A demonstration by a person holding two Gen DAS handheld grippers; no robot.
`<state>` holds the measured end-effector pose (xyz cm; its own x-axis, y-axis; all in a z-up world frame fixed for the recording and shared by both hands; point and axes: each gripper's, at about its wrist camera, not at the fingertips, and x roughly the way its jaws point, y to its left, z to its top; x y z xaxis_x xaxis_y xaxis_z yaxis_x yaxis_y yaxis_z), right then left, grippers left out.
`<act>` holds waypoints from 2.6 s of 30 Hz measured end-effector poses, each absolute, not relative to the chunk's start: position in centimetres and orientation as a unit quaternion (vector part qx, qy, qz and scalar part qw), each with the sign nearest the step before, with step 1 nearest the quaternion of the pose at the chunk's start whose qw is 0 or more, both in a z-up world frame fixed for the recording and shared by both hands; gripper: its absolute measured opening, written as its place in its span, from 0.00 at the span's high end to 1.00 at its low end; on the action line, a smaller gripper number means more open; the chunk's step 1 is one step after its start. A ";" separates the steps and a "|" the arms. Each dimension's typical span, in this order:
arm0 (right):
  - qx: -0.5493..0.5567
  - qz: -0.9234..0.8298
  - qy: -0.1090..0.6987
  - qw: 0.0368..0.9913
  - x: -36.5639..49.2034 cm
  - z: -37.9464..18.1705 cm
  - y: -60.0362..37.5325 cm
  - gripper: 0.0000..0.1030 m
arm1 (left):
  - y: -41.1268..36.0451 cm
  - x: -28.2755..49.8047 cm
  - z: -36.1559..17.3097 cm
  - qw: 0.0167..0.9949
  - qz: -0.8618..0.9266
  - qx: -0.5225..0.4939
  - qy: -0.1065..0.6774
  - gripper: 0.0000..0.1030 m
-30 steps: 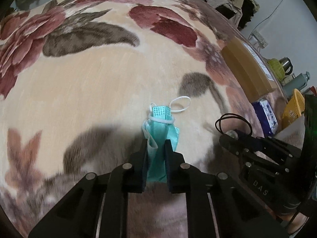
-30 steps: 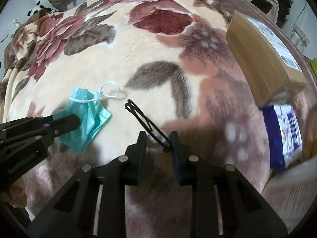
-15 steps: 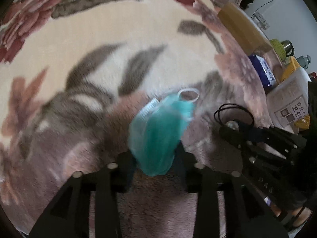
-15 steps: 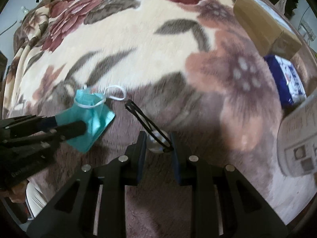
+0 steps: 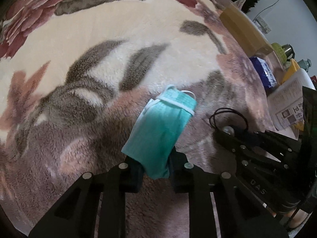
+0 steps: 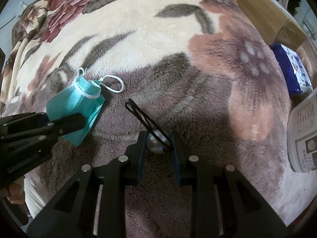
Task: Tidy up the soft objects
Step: 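Lift the mask and earphone cable off the blanket, then carry the mask and earphone cable over the orange basket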
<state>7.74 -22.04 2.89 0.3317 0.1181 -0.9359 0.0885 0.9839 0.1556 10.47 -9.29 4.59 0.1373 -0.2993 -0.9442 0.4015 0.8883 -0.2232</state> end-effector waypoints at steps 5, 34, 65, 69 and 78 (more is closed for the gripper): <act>0.089 0.011 0.566 0.820 7.2 4.5 -22.0 0.76 | -9.2 9.9 6.6 0.762 -0.240 0.036 0.600 0.82; 0.104 -0.036 0.520 0.847 0.3 10.2 -25.3 0.76 | -14.9 3.5 12.2 0.779 -0.271 0.077 0.559 0.82; 0.128 -0.053 0.465 0.875 -1.5 16.2 -31.8 0.76 | -23.5 2.6 18.4 0.791 -0.319 0.117 0.509 0.82; 0.130 -0.057 0.455 0.879 -1.5 17.4 -32.8 0.76 | -24.8 2.6 19.9 0.792 -0.331 0.113 0.500 0.82; 0.139 -0.080 0.437 0.885 -2.0 19.3 -36.2 0.76 | -28.8 2.4 22.4 0.794 -0.352 0.119 0.481 0.82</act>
<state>-1.99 -36.24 19.29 0.6053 -0.0196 -0.7957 0.2626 0.9486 0.1764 2.40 -28.79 22.38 0.2898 -0.4435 -0.8481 0.6733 0.7242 -0.1486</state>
